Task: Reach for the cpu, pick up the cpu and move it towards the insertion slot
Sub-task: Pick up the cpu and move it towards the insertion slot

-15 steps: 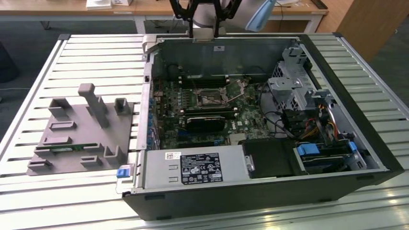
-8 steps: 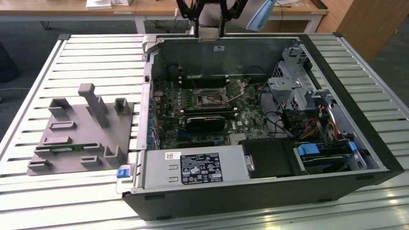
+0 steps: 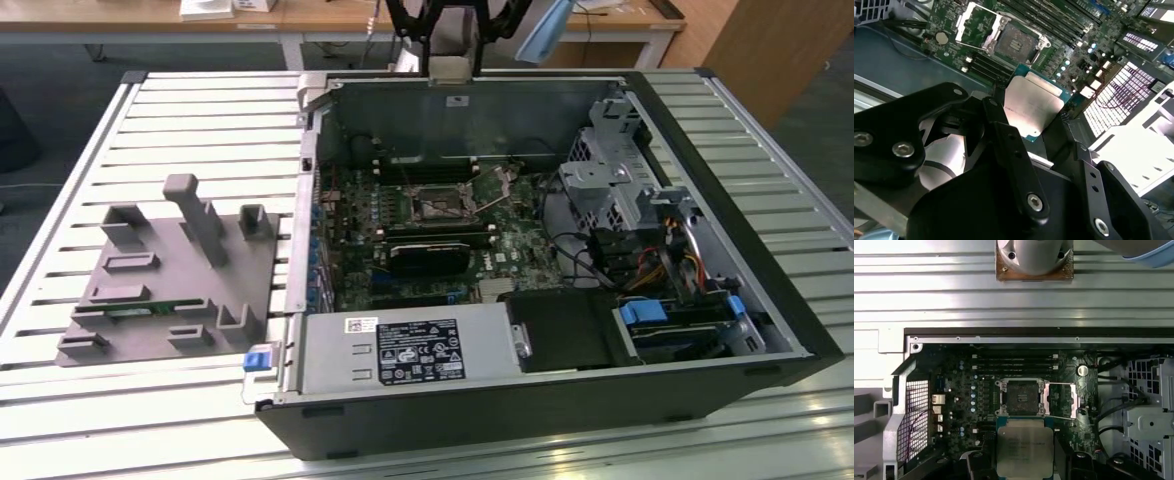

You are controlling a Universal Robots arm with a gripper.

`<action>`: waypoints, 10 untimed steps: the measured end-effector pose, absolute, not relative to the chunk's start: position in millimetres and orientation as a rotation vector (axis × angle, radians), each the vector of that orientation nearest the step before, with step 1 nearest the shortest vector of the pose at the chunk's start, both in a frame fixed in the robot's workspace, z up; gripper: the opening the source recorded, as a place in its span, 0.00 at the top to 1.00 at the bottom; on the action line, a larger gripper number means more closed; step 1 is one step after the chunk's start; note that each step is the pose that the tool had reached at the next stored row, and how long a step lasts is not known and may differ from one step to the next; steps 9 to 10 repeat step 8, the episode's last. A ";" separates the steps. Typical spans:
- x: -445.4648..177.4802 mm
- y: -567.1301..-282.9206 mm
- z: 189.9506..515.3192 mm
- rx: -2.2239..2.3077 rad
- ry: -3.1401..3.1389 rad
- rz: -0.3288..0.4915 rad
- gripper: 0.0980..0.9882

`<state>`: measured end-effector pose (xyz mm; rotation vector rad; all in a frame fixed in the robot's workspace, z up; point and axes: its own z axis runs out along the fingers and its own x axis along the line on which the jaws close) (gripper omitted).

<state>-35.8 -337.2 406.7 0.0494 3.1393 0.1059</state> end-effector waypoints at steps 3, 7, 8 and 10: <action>-35.5 -337.1 406.7 0.050 3.139 0.106 0.50; -35.1 -336.9 406.7 0.050 3.139 0.106 0.50; -35.0 -336.9 406.8 0.050 3.139 0.106 0.50; -35.0 -336.9 406.8 0.050 3.139 0.106 0.50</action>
